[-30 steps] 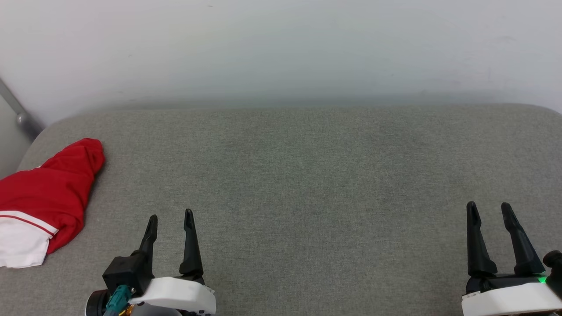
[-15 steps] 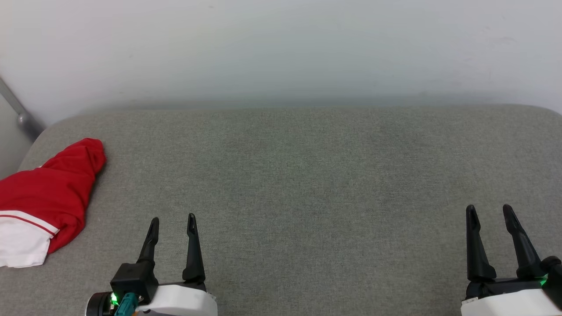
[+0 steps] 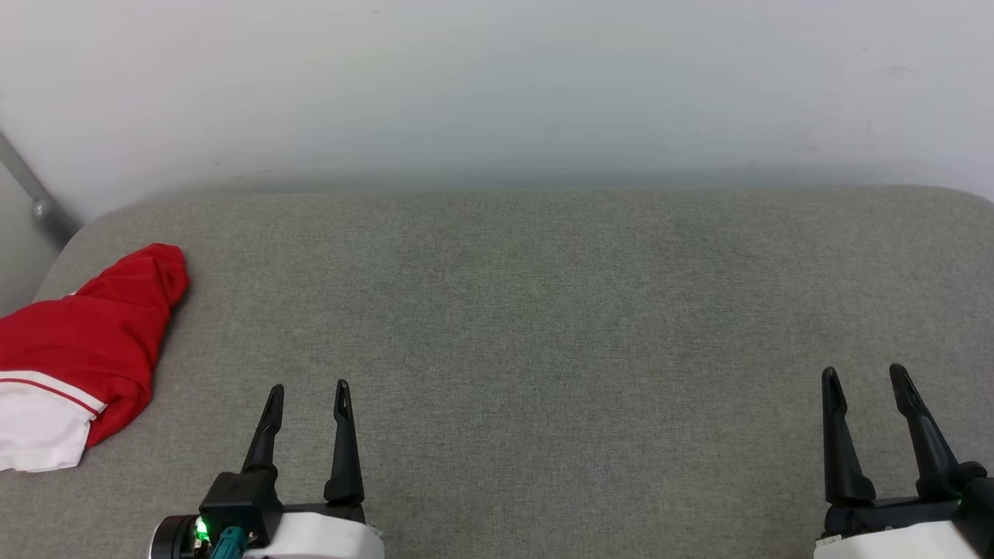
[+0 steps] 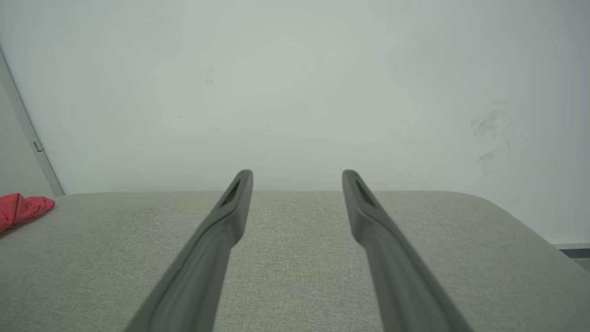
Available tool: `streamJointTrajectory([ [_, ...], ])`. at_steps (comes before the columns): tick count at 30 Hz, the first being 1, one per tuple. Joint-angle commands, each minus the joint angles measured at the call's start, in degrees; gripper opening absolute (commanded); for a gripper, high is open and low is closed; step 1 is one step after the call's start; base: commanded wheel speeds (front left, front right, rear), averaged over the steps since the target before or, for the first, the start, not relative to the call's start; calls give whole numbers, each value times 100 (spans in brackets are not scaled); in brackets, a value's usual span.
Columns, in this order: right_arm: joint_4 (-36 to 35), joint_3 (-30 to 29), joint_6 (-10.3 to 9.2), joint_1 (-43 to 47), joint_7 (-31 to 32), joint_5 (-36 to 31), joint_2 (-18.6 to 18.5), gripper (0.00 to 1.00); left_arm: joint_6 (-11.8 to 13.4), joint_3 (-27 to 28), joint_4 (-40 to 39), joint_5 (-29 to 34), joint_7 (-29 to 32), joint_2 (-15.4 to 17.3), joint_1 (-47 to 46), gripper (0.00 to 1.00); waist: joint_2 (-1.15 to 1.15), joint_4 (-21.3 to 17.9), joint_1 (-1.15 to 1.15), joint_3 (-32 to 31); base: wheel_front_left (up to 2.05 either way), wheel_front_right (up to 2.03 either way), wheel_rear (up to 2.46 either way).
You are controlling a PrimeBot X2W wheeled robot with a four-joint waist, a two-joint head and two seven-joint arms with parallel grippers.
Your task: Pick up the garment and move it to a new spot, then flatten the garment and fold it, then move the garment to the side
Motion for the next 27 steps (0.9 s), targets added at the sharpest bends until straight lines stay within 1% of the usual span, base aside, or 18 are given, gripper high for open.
streamJointTrajectory([
  [1,-31,0,-2,64,-28,-88,1,100,16,11,-26,68,-30,-8,54,100,0,1,0,1,0,0,0],
  [4,-36,-7,-2,69,-61,-143,1,100,33,-10,-6,89,-66,-8,60,100,0,5,0,6,0,0,0],
  [7,20,-9,-2,73,-56,-45,1,100,30,-9,53,-59,-62,-9,53,100,0,7,0,10,0,0,0],
  [14,74,-34,-2,70,-55,115,2,100,39,-33,120,-159,-57,-9,57,100,0,6,0,17,0,0,0],
  [27,120,-12,-2,89,-55,152,2,100,55,-67,194,-126,-57,-9,38,100,0,33,0,34,0,0,0],
])
